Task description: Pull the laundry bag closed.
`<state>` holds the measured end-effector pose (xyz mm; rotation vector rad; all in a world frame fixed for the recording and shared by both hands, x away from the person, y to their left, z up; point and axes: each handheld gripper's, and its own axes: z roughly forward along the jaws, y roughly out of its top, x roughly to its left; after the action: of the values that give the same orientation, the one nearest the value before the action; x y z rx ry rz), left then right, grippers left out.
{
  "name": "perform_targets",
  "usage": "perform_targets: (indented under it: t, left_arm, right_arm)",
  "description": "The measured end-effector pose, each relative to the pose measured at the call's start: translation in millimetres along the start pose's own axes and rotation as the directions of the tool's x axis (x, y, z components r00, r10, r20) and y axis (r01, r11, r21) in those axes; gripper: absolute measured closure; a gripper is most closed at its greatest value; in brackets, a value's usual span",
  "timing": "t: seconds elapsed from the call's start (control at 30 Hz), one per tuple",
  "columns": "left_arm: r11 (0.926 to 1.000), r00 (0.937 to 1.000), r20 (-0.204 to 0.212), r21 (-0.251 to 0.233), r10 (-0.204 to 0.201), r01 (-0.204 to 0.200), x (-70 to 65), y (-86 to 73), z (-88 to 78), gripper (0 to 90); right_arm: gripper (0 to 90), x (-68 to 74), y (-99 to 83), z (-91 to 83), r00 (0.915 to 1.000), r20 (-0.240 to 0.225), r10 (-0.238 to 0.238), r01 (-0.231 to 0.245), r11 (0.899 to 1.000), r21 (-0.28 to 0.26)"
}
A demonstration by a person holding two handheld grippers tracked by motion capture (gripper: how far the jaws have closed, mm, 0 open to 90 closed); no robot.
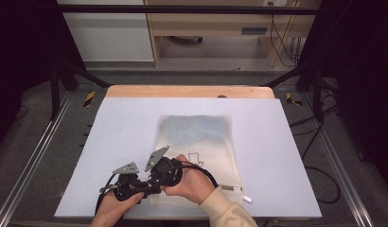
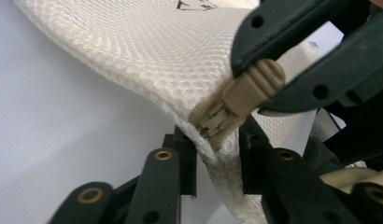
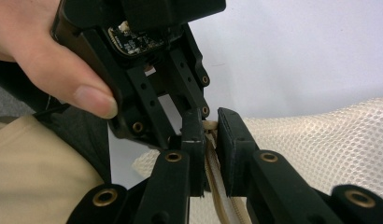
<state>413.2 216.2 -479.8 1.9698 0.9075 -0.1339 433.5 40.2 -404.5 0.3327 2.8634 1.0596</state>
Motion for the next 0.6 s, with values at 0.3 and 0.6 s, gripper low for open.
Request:
perform_targets:
  t: [0.3, 0.6]
  left_arm:
    - [1.0, 0.9996, -0.027, 0.009, 0.002, -0.002, 0.9, -0.4, -1.0, 81.8]
    - [0.9999, 0.9993, -0.037, 0.011, 0.002, -0.001, -0.8, -0.4, -0.4, 82.6]
  right_arm:
    - [82.0, -0.4, -8.6, 1.0, 0.9999, 0.013, -0.002, 0.002, 0.999, 0.032]
    - [82.2, 2.0, -14.3, 2.2, 0.9995, 0.029, -0.009, 0.006, 0.997, 0.083]
